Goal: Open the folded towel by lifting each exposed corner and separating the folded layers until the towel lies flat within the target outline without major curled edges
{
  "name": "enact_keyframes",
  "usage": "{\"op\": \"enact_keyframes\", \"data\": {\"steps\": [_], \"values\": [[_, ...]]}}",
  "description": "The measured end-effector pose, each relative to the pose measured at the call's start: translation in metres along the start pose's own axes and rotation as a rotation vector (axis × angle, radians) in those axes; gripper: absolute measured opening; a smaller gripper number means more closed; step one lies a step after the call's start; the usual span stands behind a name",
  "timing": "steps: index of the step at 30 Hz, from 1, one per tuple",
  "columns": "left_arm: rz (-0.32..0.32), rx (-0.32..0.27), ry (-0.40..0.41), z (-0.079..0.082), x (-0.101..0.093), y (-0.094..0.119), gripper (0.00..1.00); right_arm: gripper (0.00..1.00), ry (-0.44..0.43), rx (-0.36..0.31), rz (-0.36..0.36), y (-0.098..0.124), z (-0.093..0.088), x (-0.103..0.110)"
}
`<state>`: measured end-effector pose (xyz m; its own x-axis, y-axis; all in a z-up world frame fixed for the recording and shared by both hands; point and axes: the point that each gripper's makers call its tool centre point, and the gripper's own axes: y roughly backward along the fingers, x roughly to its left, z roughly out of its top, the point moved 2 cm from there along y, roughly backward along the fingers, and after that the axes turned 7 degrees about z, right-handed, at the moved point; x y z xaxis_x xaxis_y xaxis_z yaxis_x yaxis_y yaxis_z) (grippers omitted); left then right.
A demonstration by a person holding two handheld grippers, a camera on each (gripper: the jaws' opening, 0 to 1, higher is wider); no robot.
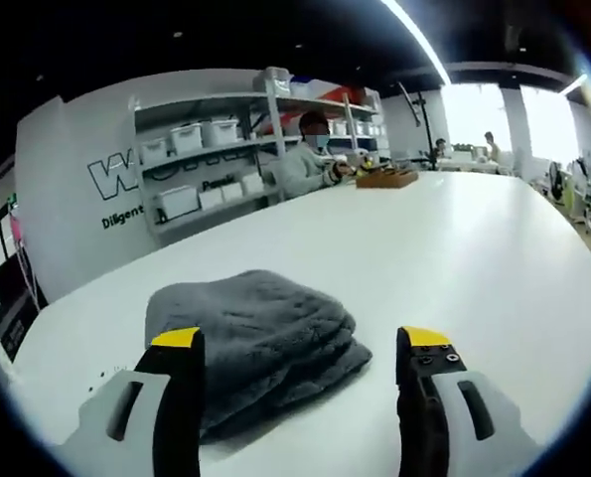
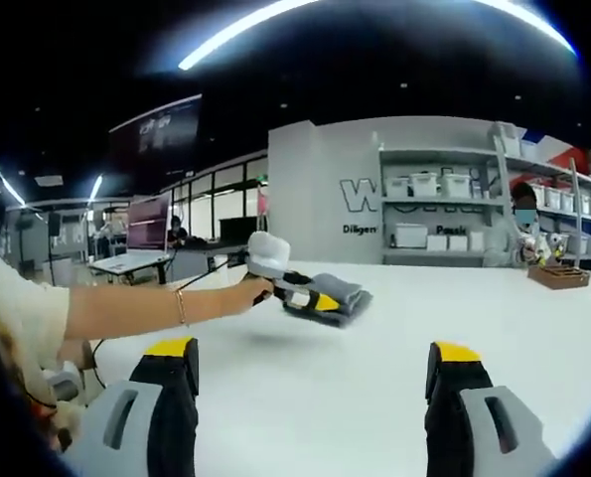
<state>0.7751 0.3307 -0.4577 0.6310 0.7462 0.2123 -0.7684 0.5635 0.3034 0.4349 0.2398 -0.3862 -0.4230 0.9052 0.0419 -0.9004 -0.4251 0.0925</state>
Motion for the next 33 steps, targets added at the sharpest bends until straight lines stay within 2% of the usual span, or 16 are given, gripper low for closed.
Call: {"op": "enact_keyframes", "data": {"steps": [9, 12, 16, 18, 20, 21, 25, 33], "values": [[-0.009, 0.004, -0.037, 0.002, -0.006, -0.015, 0.49, 0.95, -0.008, -0.005, -0.001, 0.001, 0.000, -0.004], [-0.011, 0.030, -0.040, -0.003, -0.008, -0.019, 0.38, 0.95, -0.009, -0.004, -0.001, 0.001, 0.000, -0.004], [0.016, 0.054, -0.017, -0.010, -0.003, -0.026, 0.28, 0.95, -0.007, -0.003, 0.000, 0.001, 0.000, -0.004], [0.024, 0.068, -0.011, -0.015, -0.001, -0.028, 0.20, 0.95, -0.007, -0.003, 0.000, 0.001, 0.001, -0.005], [0.022, 0.086, 0.007, -0.021, 0.000, -0.027, 0.08, 0.95, -0.011, -0.003, -0.002, 0.001, 0.000, -0.006], [0.021, 0.078, 0.019, -0.021, 0.002, -0.025, 0.05, 0.95, -0.013, -0.003, -0.003, 0.000, 0.000, -0.007], [0.012, 0.069, 0.047, -0.019, 0.004, -0.022, 0.03, 0.94, -0.017, -0.001, -0.006, 0.000, 0.000, -0.008], [0.001, 0.090, 0.079, -0.021, 0.002, -0.016, 0.03, 0.93, -0.010, 0.009, -0.001, -0.002, -0.001, -0.005]]}}
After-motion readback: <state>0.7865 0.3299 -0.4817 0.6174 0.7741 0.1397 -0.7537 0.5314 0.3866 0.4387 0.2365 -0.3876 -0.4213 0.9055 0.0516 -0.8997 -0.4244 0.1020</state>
